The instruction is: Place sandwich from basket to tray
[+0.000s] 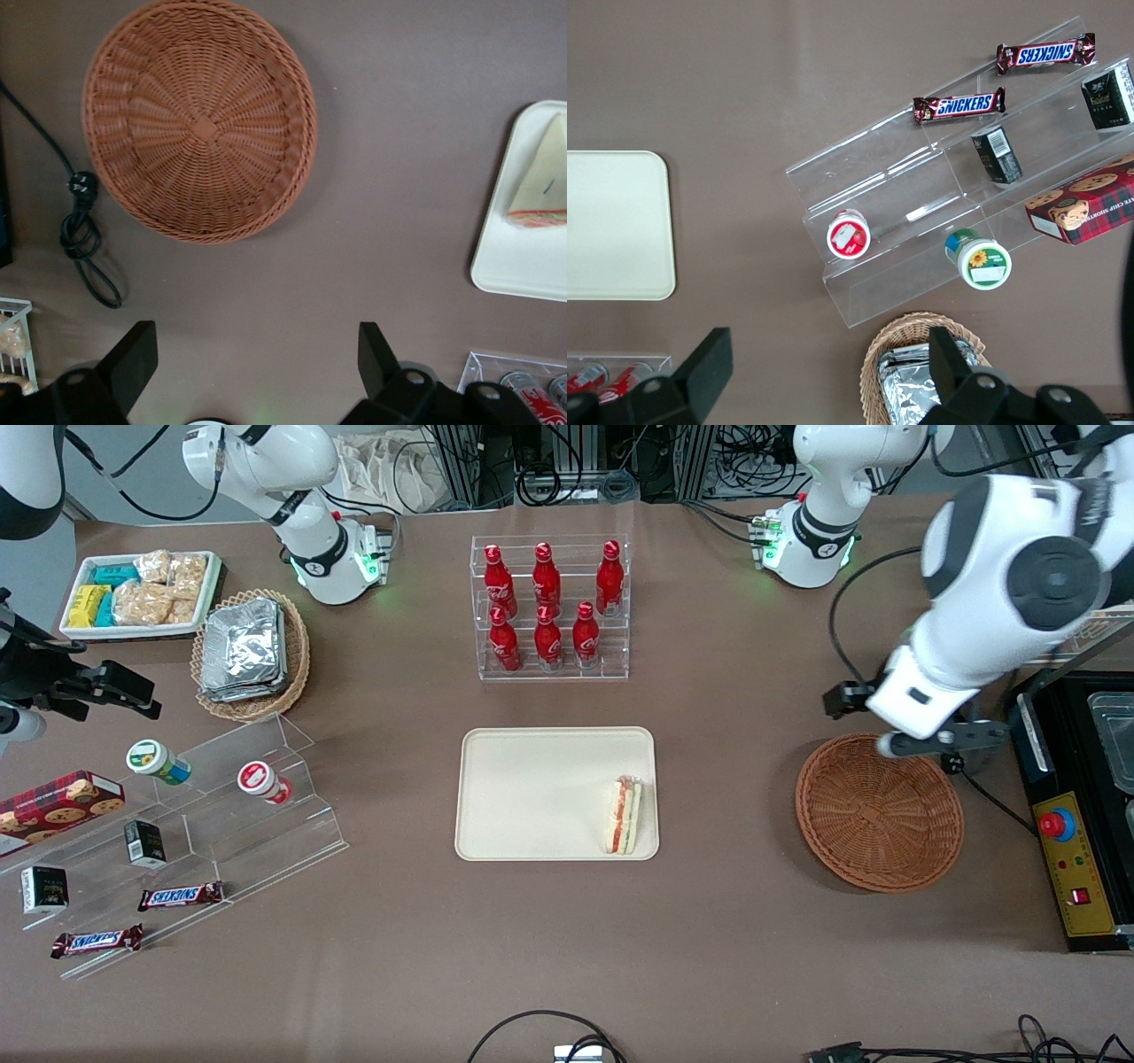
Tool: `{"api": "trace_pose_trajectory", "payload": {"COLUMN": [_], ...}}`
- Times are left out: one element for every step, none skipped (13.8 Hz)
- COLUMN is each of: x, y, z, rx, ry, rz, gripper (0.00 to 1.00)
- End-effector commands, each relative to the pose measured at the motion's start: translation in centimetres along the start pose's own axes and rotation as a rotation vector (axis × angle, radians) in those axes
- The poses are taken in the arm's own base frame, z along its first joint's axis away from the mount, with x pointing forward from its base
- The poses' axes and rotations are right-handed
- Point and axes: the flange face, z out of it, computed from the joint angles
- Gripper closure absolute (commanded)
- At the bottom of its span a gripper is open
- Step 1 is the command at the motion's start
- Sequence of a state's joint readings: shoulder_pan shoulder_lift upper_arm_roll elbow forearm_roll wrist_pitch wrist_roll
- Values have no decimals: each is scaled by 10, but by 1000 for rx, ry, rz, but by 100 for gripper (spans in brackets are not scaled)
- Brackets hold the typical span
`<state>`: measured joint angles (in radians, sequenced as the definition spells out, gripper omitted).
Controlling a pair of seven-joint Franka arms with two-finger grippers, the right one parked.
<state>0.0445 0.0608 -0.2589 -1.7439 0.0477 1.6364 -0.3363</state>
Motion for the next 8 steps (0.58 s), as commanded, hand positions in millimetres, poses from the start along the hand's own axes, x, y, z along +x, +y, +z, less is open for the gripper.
{"api": "trace_pose_trajectory", "payload": {"x": [4, 7, 9, 14, 23, 27, 29, 31], "y": [-7, -15, -21, -23, -22, -23, -24, -23], "z": [-8, -7, -9, -9, -9, -12, -17, -19], "rx": [11, 6, -11, -22, -29, -28, -25, -19], "ry": [-30, -32, -32, -35, -43, -59, -63, -57], "rz": [-12, -25, -41, -44, -48, -51, -58, -54], "gripper": [0, 0, 0, 0, 0, 0, 0, 0]}}
